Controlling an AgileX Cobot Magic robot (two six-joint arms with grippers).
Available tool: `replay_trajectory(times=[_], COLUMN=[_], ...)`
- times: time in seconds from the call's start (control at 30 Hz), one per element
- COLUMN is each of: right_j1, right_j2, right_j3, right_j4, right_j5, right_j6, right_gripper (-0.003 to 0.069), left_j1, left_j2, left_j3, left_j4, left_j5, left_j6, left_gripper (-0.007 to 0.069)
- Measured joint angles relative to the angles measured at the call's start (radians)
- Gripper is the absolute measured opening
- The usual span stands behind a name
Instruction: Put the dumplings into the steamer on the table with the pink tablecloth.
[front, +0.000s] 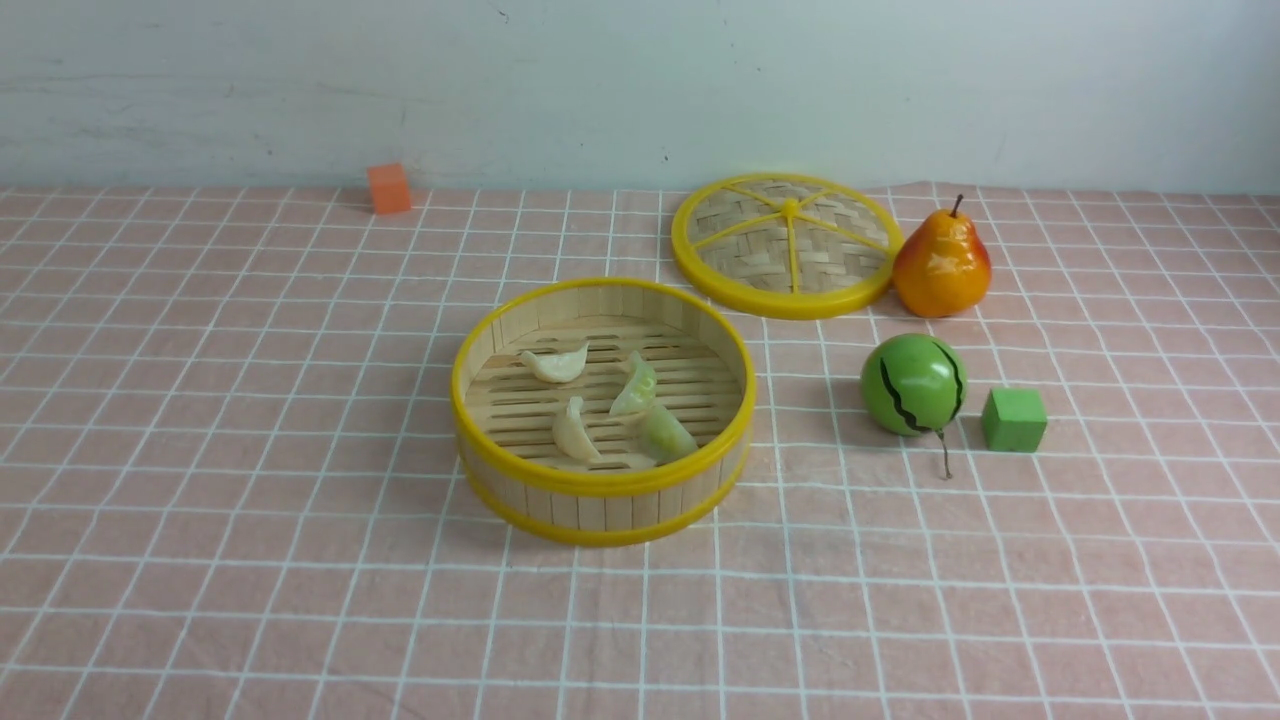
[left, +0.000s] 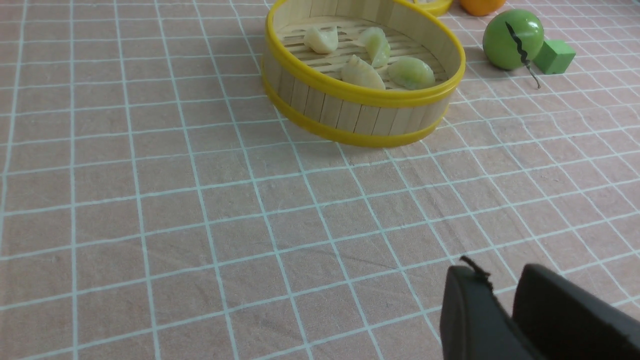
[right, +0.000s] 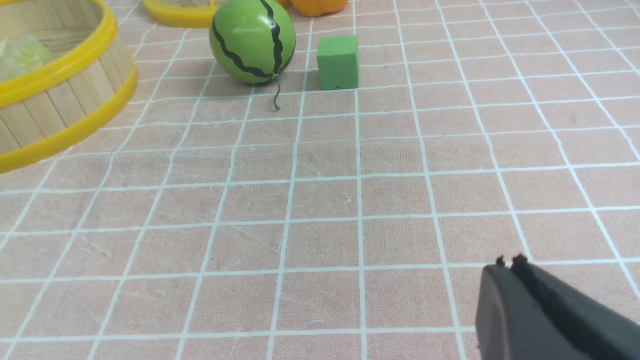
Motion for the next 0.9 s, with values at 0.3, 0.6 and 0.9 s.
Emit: replay_trajectory(times=[0.3,0.6,0.9], right_j1=[0.0,0.0,0.0], right_j2=[0.0,0.0,0.0], right_j3=[0.0,0.0,0.0], right_j4=[0.0,0.0,0.0], right_j5=[0.0,0.0,0.0], right_j6=[0.0,0.0,0.0], right_gripper=[0.0018,0.0032,0.0043], left_j1=[0.008,0.244,0.385], left_j2=[0.0,-0.028,-0.103], left_j3=[0.06,0.276,0.437], left_j4=[0.023,0.124,0.132], left_j5=[-0.284,-0.632,-0.476], left_j6=[-0.02,-0.141,-0.169], left_gripper=[0.0095,-0.0014,-0.0014])
